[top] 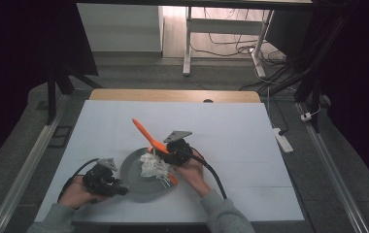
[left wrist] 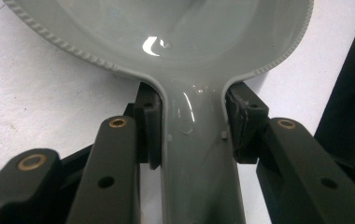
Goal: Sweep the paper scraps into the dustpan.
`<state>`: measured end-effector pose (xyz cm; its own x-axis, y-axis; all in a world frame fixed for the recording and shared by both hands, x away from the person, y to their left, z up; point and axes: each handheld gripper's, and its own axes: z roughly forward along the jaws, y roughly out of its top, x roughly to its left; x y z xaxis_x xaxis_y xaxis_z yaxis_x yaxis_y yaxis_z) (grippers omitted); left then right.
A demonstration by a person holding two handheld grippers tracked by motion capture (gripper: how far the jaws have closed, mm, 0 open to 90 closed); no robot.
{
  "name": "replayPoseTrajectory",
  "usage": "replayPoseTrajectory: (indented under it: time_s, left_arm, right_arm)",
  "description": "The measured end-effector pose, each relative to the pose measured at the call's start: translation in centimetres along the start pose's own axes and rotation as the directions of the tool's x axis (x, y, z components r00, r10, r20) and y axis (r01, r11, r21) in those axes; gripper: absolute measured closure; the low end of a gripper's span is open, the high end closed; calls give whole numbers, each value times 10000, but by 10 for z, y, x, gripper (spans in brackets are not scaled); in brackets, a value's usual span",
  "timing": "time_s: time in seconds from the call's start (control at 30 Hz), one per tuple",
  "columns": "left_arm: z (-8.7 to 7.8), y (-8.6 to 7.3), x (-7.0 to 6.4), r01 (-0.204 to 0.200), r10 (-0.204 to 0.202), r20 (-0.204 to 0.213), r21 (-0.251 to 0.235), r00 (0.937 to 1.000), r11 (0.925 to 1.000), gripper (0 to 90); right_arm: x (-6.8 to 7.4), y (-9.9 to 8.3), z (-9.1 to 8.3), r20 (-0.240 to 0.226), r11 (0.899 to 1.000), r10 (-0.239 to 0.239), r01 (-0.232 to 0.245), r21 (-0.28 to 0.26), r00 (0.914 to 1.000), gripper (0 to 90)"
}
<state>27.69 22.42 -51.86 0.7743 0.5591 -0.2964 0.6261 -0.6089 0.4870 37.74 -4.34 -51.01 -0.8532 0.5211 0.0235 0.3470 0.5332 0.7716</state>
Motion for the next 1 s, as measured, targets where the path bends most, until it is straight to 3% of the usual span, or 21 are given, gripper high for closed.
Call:
replayPoseTrajectory:
  time_s: [0.13,0.33,0.43,0.57,0.73,0.87,1.0]
  left_arm:
    - [0,0,0,29,-29,13,-3,10000,10000,614]
    - [1,1,0,72,-72,3,-30,10000,10000,614]
    - [0,0,0,52,-52,-11,-5,10000,10000,614]
    - [0,0,0,40,-40,-1,-12,10000,10000,614]
    - [0,0,0,42,-42,-1,-5,10000,10000,614]
    - [0,0,0,56,-56,11,-9,10000,10000,614]
    - [1,0,0,74,-74,20,-8,10000,10000,614]
  right_arm:
    - [9,2,0,-68,9999,-130,129,-79,9999,708]
    - [28,9,-1,-789,9988,-392,368,-318,9961,708]
    - [30,13,-6,-686,9969,-565,525,-592,9960,708]
    - [15,14,-23,-85,9934,-262,251,-1117,9996,708]
    - [-10,9,-41,633,9922,203,-123,-1237,9978,708]
    - [-28,0,-46,1246,9938,471,-339,-1060,9911,708]
    - [-49,-13,-47,1871,9944,846,-709,-789,9787,707]
